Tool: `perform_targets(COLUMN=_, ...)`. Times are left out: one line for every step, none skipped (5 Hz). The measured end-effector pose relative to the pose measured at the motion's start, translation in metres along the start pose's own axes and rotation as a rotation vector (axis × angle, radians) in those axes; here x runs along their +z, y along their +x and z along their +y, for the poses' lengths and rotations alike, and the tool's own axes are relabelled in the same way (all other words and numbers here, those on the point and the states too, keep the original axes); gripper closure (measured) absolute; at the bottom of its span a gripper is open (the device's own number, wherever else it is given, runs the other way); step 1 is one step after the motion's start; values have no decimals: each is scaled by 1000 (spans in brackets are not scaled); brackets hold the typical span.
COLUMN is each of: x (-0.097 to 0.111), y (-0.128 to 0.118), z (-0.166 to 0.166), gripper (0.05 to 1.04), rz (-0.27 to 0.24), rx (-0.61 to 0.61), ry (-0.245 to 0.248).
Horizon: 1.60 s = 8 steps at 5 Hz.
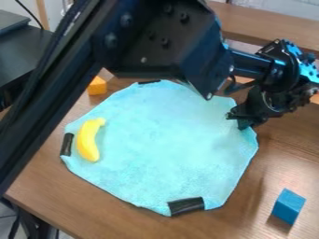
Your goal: Fold the cloth from bottom right to top left
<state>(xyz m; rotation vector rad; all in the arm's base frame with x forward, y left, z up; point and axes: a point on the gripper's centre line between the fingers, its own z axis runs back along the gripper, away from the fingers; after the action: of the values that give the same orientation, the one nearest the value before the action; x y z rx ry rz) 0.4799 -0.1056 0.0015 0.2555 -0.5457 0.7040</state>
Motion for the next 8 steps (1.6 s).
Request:
perform_targets(x=7, y=2, z=10, gripper=1018, rz=21, rx=5, ry=-9)
perform_targets(x=36, y=25, z=19, gripper=1027, rz=19, rx=55, ry=-75)
perform_targets(x=68, y=42, z=37, gripper=1028, rz=18, rx=98, ry=-136)
perform_targets(x=84, y=47, z=68, gripper=1028, rz=59, rx=134, ry=-188)
perform_targets(x=82, y=37, z=114, gripper=1028, rz=85, rx=105, ry=-185)
perform_targets(x=81, y=33, z=160, gripper=1028, rz=77, rx=90, ry=-159)
perform_targets(x=95, y=28, z=187, gripper=1028, rz=-8, rx=-22, ry=-159)
perform_targets(x=105, y=33, z=213, gripper=1028, rz=-65, rx=-69, ry=-175)
